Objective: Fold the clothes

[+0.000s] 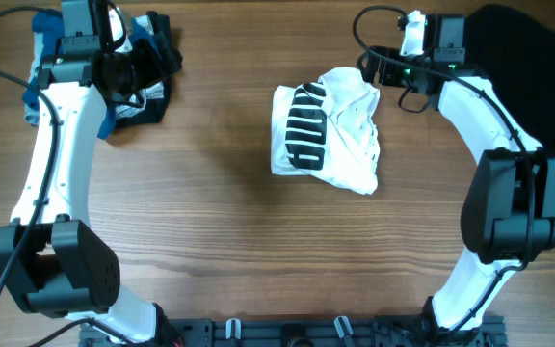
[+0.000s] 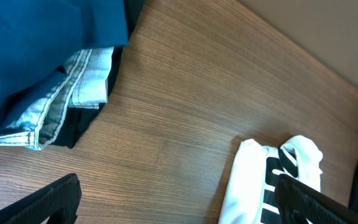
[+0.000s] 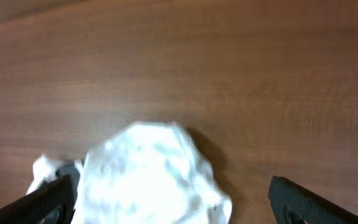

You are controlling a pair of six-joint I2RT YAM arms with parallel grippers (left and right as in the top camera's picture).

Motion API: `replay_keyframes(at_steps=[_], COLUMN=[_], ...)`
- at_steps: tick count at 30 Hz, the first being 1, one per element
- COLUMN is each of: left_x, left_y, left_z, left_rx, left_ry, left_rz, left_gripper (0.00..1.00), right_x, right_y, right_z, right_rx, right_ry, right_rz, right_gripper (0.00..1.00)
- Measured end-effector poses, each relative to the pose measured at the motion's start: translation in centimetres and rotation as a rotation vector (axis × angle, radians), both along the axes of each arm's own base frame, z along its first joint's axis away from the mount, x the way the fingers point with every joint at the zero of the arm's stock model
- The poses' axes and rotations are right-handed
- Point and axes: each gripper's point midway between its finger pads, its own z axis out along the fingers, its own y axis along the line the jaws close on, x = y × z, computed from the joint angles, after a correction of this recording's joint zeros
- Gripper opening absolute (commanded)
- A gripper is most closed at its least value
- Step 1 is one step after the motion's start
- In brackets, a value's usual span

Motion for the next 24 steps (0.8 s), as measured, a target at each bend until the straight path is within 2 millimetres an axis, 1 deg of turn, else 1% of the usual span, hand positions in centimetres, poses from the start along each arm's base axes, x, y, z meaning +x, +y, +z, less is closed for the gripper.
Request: replay_keyframes(at_steps=[1, 2, 4, 5, 6, 7, 8, 9, 11, 13, 16, 18, 19, 21, 24], left_x=[-0.1, -0.2, -0.5, -0.7, -0.9, -1.1, -1.3, -1.5, -2.1, -3.1, -4.3, -5.2, -5.5, -6.0, -6.8], left_y=[0.0, 0.0, -0.5, -1.0, -2.0, -3.3, -4.9, -6.8, -10.2, -13.9, -17.4, -19.4, -20.1, -21.7, -24.4], left_z=[-0.1, -0.2, -0.4, -0.5, -0.6, -0.7, -1.0, -1.6, -3.3, -5.8, -8.4, -9.8, -10.1, -10.7, -11.4], left_rx=[0.0, 0.0, 0.013, 0.025, 0.038, 0.055, 0.068, 0.085, 0.114, 0.145, 0.175, 0.188, 0.19, 0.196, 0.203], left_ry=[0.005, 0.012, 0.021, 0.023, 0.025, 0.022, 0.022, 0.026, 0.044, 0.079, 0.11, 0.124, 0.125, 0.115, 0.094], left_rz=[-0.001, 0.0, -0.029, -0.056, -0.097, -0.152, -0.207, -0.277, -0.4, -0.538, -0.674, -0.744, -0.764, -0.81, -0.877], left_gripper=[1.0, 1.0, 1.0, 1.0, 1.0, 1.0, 1.0, 1.0, 1.0, 1.0, 1.0, 1.0, 1.0, 1.0, 1.0], right_x=[-0.9, -1.2, -2.0, -2.5, -2.9, -3.2, -3.5, -3.6, -4.2, -4.4, -4.6, -4.6, -4.5, -4.6, -4.9], right_y=[0.1, 0.1, 0.1, 0.1, 0.1, 0.1, 0.1, 0.0, -0.3, -0.6, -1.1, -1.5, -1.9, -2.8, -4.8], right_z=[0.1, 0.4, 2.2, 3.8, 5.1, 6.4, 6.9, 7.2, 6.7, 6.4, 6.1, 6.1, 6.0, 5.9, 5.6], right_rx=[0.002, 0.003, 0.002, -0.001, -0.002, -0.005, -0.005, -0.008, -0.021, -0.038, -0.056, -0.06, -0.06, -0.062, -0.06], right_ry=[0.034, 0.038, 0.031, 0.015, -0.004, -0.023, -0.027, -0.026, 0.005, 0.022, 0.034, 0.036, 0.038, 0.045, 0.069], right_rz=[0.005, 0.007, 0.011, 0.013, 0.016, 0.018, 0.017, 0.015, 0.005, -0.008, -0.024, -0.035, -0.045, -0.067, -0.114], right_gripper=[1.0, 1.0, 1.0, 1.0, 1.0, 1.0, 1.0, 1.0, 1.0, 1.0, 1.0, 1.0, 1.0, 1.0, 1.0])
